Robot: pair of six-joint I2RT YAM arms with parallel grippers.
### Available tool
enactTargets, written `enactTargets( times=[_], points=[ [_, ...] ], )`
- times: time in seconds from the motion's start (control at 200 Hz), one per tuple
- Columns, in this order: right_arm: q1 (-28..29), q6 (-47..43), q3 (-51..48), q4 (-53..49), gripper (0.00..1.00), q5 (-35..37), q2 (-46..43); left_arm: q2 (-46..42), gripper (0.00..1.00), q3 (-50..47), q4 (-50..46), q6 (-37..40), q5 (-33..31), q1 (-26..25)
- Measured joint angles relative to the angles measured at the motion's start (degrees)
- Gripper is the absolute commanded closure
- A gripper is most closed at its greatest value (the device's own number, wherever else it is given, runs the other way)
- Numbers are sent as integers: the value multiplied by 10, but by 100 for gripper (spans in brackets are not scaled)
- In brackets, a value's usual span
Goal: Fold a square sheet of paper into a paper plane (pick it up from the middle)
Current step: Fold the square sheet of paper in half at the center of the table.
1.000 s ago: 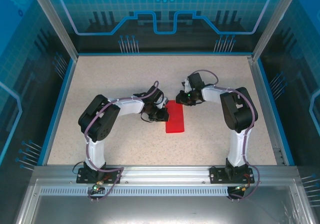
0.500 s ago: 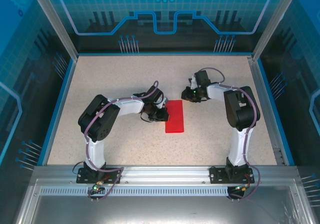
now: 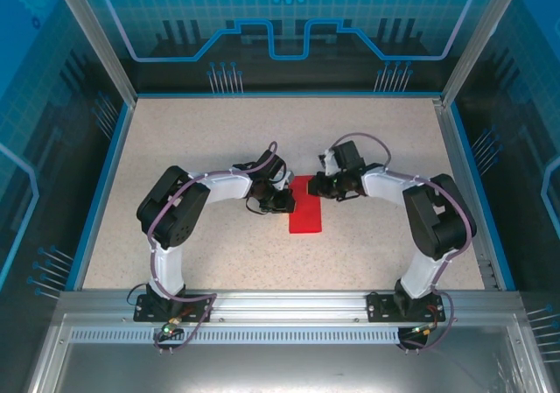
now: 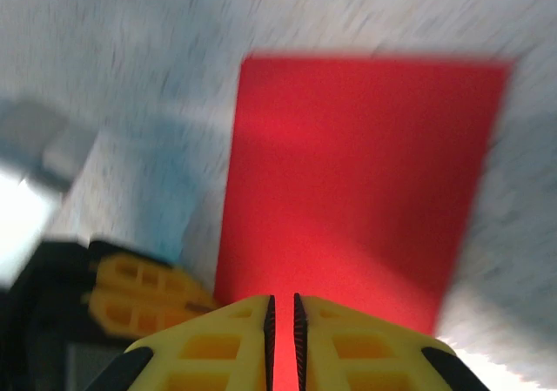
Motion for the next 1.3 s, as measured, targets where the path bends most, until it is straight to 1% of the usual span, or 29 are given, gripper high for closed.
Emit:
enactTargets(
  times=[0.06,0.17,0.475,0.805,1.19,1.3],
  points=[
    [15,4,-15,-2,84,-5,-4,0,90,0,0,0,0,0],
    [25,4,-30,-18,84,-10,-5,0,90,0,-1,0,0,0],
    [26,-28,-47,-67,84,-7,-5,0,90,0,-3,2,0,0],
    [26,-69,-52,-73,84,-2,-10,0,90,0,-4,2,0,0],
    [25,-77,-127,-74,84,-6,-76,0,90,4,-16,13,0,0],
    [25,-76,-141,-104,84,-4,-106,0,90,7,-27,13,0,1]
  ],
)
